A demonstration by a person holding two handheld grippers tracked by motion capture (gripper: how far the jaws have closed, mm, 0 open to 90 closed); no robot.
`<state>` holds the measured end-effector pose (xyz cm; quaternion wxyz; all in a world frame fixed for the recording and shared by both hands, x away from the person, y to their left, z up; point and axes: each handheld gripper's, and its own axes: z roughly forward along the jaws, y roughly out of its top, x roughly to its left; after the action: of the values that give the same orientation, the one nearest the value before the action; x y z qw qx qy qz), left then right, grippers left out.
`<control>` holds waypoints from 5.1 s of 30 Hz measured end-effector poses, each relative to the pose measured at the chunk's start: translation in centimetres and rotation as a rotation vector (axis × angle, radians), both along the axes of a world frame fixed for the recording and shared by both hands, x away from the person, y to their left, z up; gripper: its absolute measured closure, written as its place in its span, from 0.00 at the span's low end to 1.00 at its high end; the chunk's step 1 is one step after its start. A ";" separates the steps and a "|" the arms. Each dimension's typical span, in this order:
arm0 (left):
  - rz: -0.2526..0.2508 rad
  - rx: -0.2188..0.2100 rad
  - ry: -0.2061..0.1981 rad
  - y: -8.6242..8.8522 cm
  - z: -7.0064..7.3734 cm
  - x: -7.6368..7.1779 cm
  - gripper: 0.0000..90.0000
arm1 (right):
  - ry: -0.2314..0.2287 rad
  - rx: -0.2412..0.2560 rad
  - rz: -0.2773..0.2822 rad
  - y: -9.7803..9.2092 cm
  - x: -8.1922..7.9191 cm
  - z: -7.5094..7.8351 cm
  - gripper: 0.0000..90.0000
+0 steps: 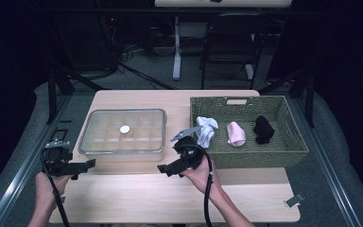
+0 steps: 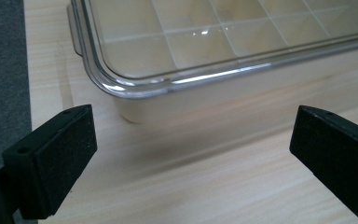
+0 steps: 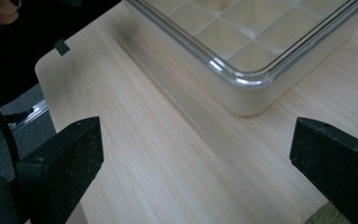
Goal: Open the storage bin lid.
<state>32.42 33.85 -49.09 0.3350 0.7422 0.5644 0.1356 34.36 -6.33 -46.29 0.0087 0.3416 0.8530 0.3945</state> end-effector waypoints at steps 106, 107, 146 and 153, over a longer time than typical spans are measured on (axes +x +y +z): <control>0.092 -0.209 0.087 4.0 -1.9 7.5 0.51 | 0.338 -0.025 -0.427 4.0 18.3 -2.3 0.69; 0.101 -0.217 0.076 4.2 -1.9 7.4 0.51 | 0.337 -0.018 -0.424 4.0 18.3 -2.3 0.70; 0.122 -0.266 -0.062 3.8 1.7 4.4 0.67 | 0.182 0.207 -0.361 0.6 13.2 2.3 0.83; 0.084 -0.264 -0.070 2.9 2.4 3.6 0.68 | 0.171 0.234 -0.356 -0.8 11.7 2.8 0.83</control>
<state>36.04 36.77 -46.73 0.4431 0.6623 0.5958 0.0997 46.07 -7.17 -43.44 -0.0336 0.5177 0.7253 0.4526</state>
